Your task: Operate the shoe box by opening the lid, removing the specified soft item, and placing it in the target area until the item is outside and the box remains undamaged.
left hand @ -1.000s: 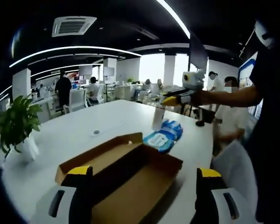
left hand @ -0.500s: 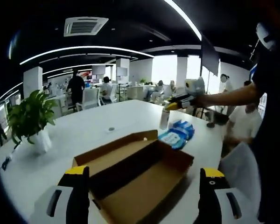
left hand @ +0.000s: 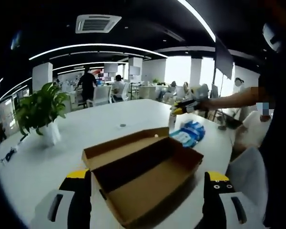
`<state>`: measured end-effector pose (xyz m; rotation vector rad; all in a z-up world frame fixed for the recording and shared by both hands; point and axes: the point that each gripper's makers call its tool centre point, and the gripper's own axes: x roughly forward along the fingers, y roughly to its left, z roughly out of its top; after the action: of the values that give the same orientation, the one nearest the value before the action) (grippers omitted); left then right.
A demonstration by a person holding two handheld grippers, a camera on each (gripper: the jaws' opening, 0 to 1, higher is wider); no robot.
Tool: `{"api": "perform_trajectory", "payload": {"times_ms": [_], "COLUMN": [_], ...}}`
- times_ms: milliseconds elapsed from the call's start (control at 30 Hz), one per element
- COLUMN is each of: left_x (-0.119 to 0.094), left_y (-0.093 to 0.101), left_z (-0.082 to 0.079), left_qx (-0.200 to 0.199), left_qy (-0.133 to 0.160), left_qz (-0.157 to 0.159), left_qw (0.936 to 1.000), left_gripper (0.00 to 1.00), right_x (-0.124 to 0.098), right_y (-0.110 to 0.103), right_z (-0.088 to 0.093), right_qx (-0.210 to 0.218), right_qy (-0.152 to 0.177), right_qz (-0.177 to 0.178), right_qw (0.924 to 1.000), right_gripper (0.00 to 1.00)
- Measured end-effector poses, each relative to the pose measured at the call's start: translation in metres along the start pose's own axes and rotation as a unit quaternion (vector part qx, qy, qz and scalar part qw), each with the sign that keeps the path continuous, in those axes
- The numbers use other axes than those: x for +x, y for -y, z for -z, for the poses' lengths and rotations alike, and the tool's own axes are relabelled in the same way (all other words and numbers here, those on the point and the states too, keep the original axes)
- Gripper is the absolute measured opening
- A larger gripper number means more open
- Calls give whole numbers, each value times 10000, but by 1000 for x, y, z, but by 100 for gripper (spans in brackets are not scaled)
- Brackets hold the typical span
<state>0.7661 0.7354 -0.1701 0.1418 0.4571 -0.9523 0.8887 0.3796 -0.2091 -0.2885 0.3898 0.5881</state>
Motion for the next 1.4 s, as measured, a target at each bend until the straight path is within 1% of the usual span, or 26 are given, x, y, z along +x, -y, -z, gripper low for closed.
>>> {"api": "perform_trajectory", "payload": {"times_ms": [100, 167, 367, 533, 600, 667, 700, 1067, 1233, 1400], "left_x": [-1, -2, -3, -2, -2, -1, -1, 1, 0, 0], "left_y": [-1, -3, -4, -2, -1, -2, -1, 0, 2, 4], "left_z": [4, 8, 16, 20, 21, 22, 23, 27, 28, 27], "left_qx": [-54, -78, -142, -162, -174, -195, -200, -174, -172, -176], "left_qy": [-40, -88, -205, -282, -310, -336, -352, -391, -416, -409], "left_qz": [-26, -56, -125, -161, -172, -181, -178, -135, -154, -181], "left_qw": [10000, 9999, 9996, 9993, 9992, 9991, 9990, 9990, 9989, 9988], "left_gripper": [99, 99, 98, 97, 97, 97, 97, 96, 96, 95], "right_x": [4, 4, 13, 15, 13, 13, 12, 3, 1, -1], "right_y": [4, 5, 8, 8, 8, 8, 8, 9, 8, 13], "right_z": [8, 11, 28, 38, 42, 46, 46, 49, 49, 50], "right_qx": [-98, -64, 7, 9, -86, -104, -103, -173, -209, -103], "right_qy": [-49, -57, -179, -238, -346, -379, -330, -534, -571, -619], "right_qz": [52, 55, 118, 159, 171, 152, 148, 204, 203, 322], "right_qw": [9999, 9999, 9998, 9996, 9992, 9991, 9993, 9982, 9979, 9975], "right_gripper": [21, 21, 21, 21, 21, 21, 22, 23, 23, 23]}}
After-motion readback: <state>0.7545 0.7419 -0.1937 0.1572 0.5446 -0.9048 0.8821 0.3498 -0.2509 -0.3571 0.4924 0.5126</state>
